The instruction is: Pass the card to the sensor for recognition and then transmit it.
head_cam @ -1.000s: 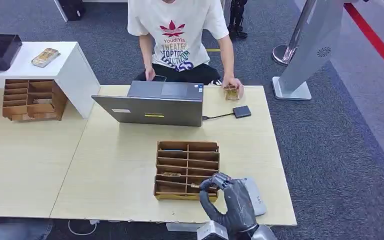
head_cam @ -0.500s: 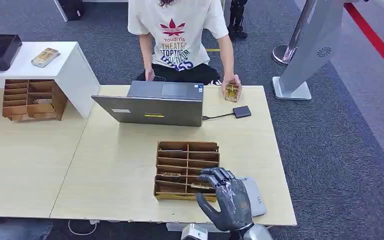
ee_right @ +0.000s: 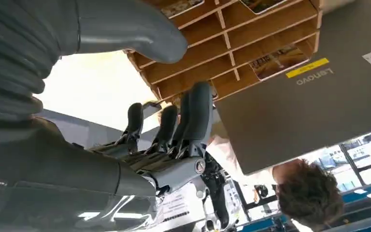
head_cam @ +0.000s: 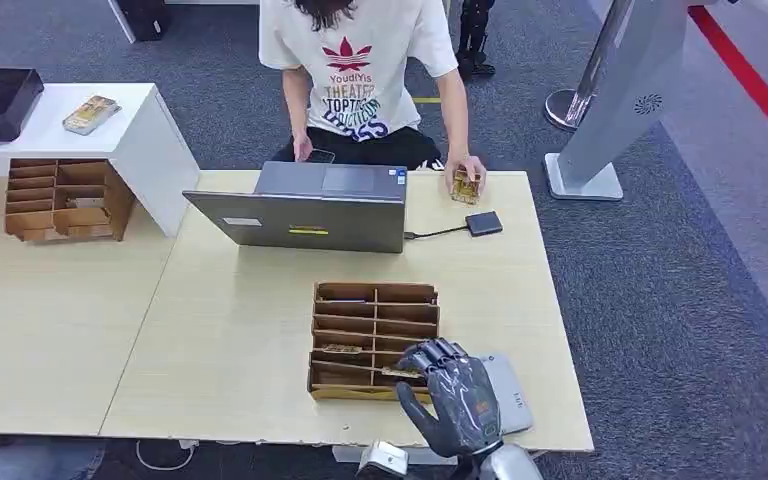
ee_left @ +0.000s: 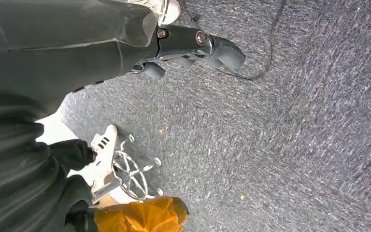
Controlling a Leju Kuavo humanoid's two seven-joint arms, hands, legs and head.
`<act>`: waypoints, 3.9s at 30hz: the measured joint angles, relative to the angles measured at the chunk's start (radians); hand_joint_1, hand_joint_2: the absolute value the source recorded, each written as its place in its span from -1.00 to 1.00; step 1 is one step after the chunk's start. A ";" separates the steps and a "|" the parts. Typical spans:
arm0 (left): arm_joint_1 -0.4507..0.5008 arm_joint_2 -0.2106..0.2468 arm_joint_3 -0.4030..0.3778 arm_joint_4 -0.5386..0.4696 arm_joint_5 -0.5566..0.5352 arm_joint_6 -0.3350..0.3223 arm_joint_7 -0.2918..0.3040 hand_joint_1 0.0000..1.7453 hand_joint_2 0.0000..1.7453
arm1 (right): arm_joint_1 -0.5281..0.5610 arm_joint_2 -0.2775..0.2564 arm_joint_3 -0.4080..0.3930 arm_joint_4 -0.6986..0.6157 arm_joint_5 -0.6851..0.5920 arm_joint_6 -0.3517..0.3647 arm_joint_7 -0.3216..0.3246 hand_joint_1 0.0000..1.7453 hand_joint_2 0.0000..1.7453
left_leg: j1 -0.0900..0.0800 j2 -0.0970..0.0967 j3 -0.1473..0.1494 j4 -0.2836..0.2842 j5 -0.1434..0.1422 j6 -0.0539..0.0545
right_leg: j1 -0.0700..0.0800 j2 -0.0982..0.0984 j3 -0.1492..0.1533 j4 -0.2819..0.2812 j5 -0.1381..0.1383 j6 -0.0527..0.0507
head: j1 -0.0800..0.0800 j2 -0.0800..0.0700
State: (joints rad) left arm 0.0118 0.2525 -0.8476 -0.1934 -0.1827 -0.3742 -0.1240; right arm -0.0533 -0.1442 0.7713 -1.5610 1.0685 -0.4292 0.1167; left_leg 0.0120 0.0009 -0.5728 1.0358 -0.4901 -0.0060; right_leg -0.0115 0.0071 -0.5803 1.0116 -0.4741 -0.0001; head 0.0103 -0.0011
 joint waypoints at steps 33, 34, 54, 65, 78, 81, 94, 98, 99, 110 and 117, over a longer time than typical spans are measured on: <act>-0.002 -0.003 -0.003 0.000 -0.002 0.000 0.008 -1.00 1.00 | -0.034 0.044 0.002 0.100 0.008 0.024 0.039 0.04 1.00 | 0.000 0.000 0.000 0.000 0.000 0.000 | 0.000 0.000 0.000 0.000 0.000 0.000 | 0.000 0.000; -0.002 -0.003 -0.003 0.000 -0.002 0.000 0.008 -1.00 1.00 | -0.034 0.045 0.002 0.100 0.008 0.027 0.039 0.02 1.00 | 0.000 0.000 0.000 0.000 0.000 0.000 | 0.000 0.000 0.000 0.000 0.000 0.000 | 0.000 0.000; -0.003 -0.006 -0.011 0.000 0.002 0.000 0.011 -1.00 1.00 | -0.037 0.055 0.004 0.122 -0.019 0.072 0.042 0.12 1.00 | 0.000 0.000 0.000 0.000 0.000 0.000 | 0.000 0.000 0.000 0.000 0.000 0.000 | 0.000 0.000; -0.004 -0.006 -0.016 0.000 0.009 0.000 0.011 -1.00 1.00 | -0.042 0.061 0.004 0.143 -0.028 0.072 0.054 -0.12 1.00 | 0.000 0.000 0.000 0.000 0.000 0.000 | 0.000 0.000 0.000 0.000 0.000 0.000 | 0.000 0.000; -0.004 -0.006 -0.016 0.000 0.021 0.000 0.011 -1.00 1.00 | -0.047 0.066 0.002 0.156 -0.021 0.083 0.077 -0.06 1.00 | 0.000 0.000 0.000 0.000 0.000 0.000 | 0.000 0.000 0.000 0.000 0.000 0.000 | 0.000 0.000; -0.005 -0.005 -0.016 0.000 0.021 0.000 0.011 -1.00 1.00 | -0.047 0.066 0.002 0.164 -0.021 0.081 0.076 -0.04 1.00 | 0.000 0.000 0.000 0.000 0.000 0.000 | 0.000 0.000 0.000 0.000 0.000 0.000 | 0.000 0.000; -0.005 -0.005 -0.016 0.000 0.021 0.000 0.007 -1.00 1.00 | -0.051 0.068 0.001 0.190 -0.024 0.087 0.082 0.82 1.00 | 0.000 0.000 0.000 0.000 0.000 0.000 | 0.000 0.000 0.000 0.000 0.000 0.000 | 0.000 0.000; -0.005 -0.005 -0.016 0.000 0.023 0.000 0.004 -1.00 1.00 | -0.054 0.070 -0.002 0.200 -0.021 0.092 0.088 1.00 1.00 | 0.000 0.000 0.000 0.000 0.000 0.000 | 0.000 0.000 0.000 0.000 0.000 0.000 | 0.000 0.000; -0.005 -0.005 -0.016 0.000 0.024 0.000 0.002 -1.00 1.00 | -0.057 0.071 -0.003 0.201 -0.021 0.092 0.088 1.00 1.00 | 0.000 0.000 0.000 0.000 0.000 0.000 | 0.000 0.000 0.000 0.000 0.000 0.000 | 0.000 0.000; -0.006 -0.005 -0.016 0.000 0.024 0.000 -0.003 -1.00 1.00 | -0.066 0.076 -0.006 0.208 -0.018 0.095 0.097 1.00 1.00 | 0.000 0.000 0.001 0.000 0.000 0.000 | 0.000 0.000 0.000 0.000 0.000 0.000 | 0.000 0.000; -0.007 -0.002 -0.016 0.000 0.023 0.000 -0.004 -1.00 1.00 | -0.065 0.077 -0.008 0.208 -0.019 0.095 0.098 1.00 1.00 | 0.000 0.000 0.001 0.000 0.000 0.000 | 0.000 0.000 0.000 0.000 0.000 0.000 | 0.000 0.000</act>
State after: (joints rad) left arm 0.0052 0.2503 -0.8637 -0.1934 -0.1598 -0.3742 -0.1278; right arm -0.1184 -0.0668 0.7637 -1.3527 1.0498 -0.3342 0.2151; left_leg 0.0121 0.0011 -0.5723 1.0358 -0.4901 -0.0060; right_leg -0.0114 0.0073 -0.5803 1.0116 -0.4741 -0.0002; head 0.0103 -0.0011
